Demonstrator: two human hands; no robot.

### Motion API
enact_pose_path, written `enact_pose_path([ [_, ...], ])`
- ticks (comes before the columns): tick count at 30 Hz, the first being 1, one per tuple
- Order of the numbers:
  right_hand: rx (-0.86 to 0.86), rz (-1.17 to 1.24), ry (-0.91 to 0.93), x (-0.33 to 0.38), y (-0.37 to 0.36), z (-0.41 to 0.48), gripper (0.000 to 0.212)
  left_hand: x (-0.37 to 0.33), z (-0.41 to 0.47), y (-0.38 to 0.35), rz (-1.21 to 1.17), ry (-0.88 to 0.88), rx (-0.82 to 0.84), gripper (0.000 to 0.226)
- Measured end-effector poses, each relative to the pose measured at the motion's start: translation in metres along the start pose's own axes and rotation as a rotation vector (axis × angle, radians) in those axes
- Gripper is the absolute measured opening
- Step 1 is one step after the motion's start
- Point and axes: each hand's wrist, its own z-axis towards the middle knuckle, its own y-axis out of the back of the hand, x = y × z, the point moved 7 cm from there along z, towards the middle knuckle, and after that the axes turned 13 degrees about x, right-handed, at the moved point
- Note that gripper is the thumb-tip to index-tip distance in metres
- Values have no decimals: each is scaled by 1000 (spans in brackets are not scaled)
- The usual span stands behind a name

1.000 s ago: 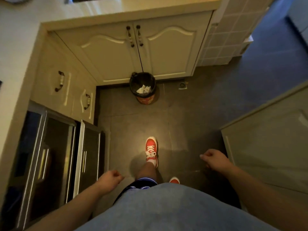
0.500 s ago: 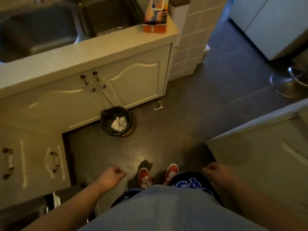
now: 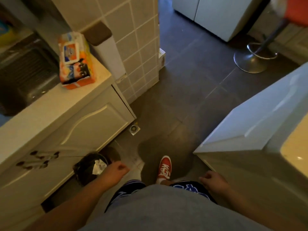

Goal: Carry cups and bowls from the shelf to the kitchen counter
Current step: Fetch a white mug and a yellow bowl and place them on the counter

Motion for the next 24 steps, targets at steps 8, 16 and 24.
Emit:
enact_pose_path([
  [8, 64, -56, 174, 176, 66, 35, 14, -23, 26, 69, 14, 93, -33, 25],
  [16, 45, -53, 230, 288, 165, 79, 21, -75, 113, 153, -24, 141, -9, 22],
  [24, -136, 157, 3, 243, 285, 89, 20, -292, 185, 211, 246, -66, 117, 17],
])
